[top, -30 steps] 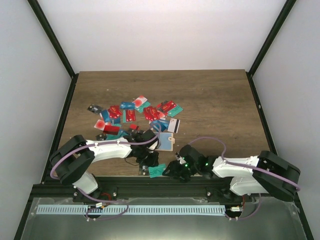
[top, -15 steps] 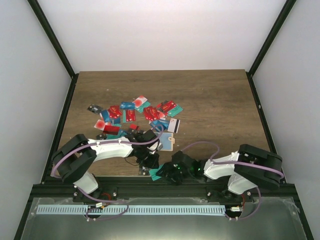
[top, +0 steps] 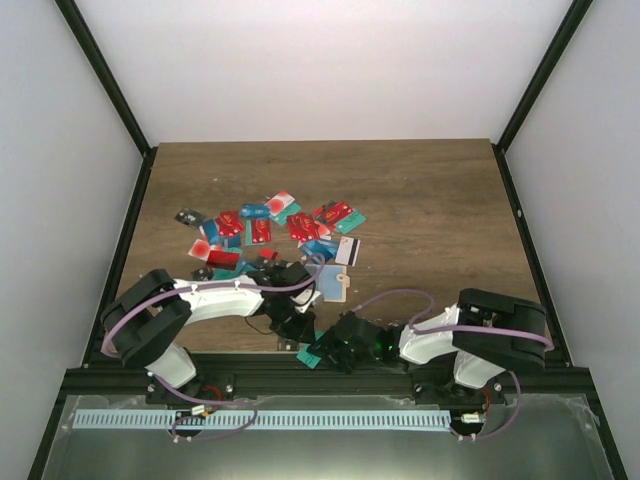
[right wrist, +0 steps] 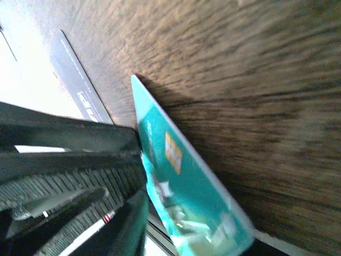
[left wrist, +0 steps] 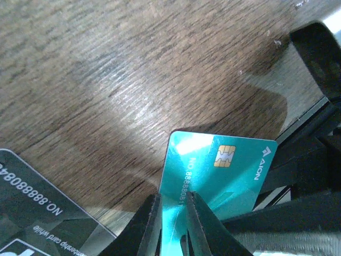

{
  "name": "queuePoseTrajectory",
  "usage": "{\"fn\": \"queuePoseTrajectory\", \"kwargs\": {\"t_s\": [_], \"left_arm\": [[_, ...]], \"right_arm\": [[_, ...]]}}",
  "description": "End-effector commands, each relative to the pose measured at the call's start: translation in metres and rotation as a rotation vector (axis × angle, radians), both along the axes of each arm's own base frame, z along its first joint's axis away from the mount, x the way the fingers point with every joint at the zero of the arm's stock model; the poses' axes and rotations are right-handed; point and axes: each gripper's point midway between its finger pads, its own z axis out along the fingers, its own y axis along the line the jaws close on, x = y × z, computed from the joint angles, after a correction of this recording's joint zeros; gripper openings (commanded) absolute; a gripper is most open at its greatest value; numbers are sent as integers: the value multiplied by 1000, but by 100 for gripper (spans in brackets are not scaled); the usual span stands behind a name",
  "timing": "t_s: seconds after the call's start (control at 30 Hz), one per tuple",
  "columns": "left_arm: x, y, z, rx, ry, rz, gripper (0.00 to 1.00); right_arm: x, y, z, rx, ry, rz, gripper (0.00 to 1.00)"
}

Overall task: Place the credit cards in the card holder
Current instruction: Pick up the credit card from the center of the board.

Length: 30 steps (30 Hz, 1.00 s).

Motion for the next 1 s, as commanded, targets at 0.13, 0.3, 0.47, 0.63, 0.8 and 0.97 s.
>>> {"fn": "queuePoseTrajectory", "kwargs": {"t_s": [0.13, 0.3, 0.47, 0.63, 0.8, 0.97], "left_arm": [[-18, 25, -9, 79, 62, -14, 15], [-3, 20, 15, 54, 5, 17, 15], [20, 18, 53, 23, -92, 58, 17], [50, 28, 94, 1, -193, 109, 20], [85, 39, 132, -51, -285, 183, 21], [110, 37, 169, -173, -378, 228, 32]], "right_arm": [[8, -2, -9, -71, 28, -81, 6], [6, -8, 4, -87, -4, -61, 1], [15, -9, 34, -38, -124, 2, 1], [40, -7, 79, 19, -312, 141, 1], [75, -23, 123, 63, -478, 217, 1], [97, -42, 155, 133, -610, 276, 1]]}}
